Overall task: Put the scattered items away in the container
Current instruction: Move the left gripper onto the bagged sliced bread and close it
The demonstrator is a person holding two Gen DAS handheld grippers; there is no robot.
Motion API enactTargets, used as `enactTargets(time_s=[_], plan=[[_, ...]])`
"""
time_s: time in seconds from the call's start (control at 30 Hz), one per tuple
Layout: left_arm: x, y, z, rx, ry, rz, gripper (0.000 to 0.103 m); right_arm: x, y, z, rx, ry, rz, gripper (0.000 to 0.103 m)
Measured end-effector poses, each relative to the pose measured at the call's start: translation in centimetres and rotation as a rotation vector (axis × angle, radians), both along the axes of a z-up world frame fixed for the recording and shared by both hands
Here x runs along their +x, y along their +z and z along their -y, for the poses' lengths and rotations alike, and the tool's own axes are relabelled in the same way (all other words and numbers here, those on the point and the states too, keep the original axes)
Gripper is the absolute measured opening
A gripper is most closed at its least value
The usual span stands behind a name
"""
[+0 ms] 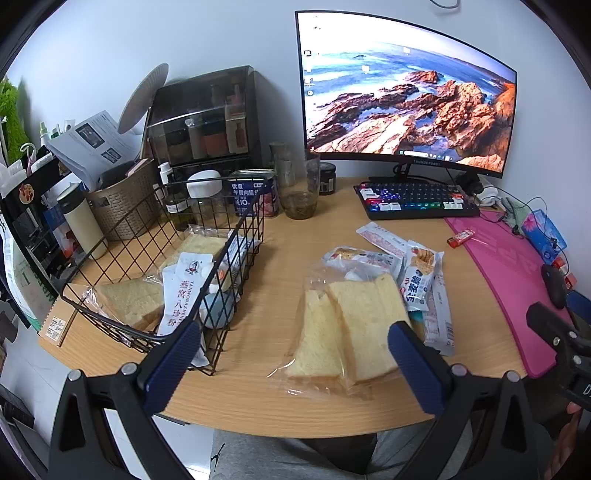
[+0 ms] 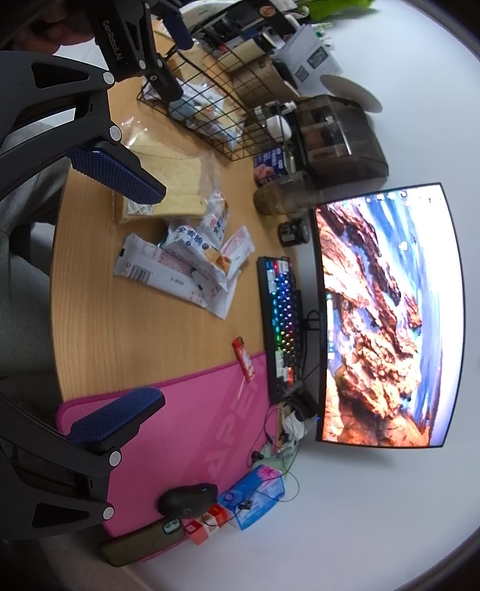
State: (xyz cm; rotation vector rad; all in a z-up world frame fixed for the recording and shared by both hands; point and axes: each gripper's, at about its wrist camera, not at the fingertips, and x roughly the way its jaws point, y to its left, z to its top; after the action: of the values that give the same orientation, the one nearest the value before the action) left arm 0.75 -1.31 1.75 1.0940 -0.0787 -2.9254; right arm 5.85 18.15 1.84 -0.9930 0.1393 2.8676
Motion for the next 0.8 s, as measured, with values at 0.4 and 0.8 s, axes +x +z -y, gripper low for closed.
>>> enactTargets(time_s=[0.4,0.8], plan=[[-0.2,-0.3,-0.5,0.061,-0.073,0.021,0.102,0.1,0.2,-0.3,-0.003,-0.005,-0.006,0.102],[-3.5,-3.6,-4.6,0.084,-0.188,0.136,0.102,-0.3,-0.6,-2.9,-0.042,-0.038,-0.009,0.102]])
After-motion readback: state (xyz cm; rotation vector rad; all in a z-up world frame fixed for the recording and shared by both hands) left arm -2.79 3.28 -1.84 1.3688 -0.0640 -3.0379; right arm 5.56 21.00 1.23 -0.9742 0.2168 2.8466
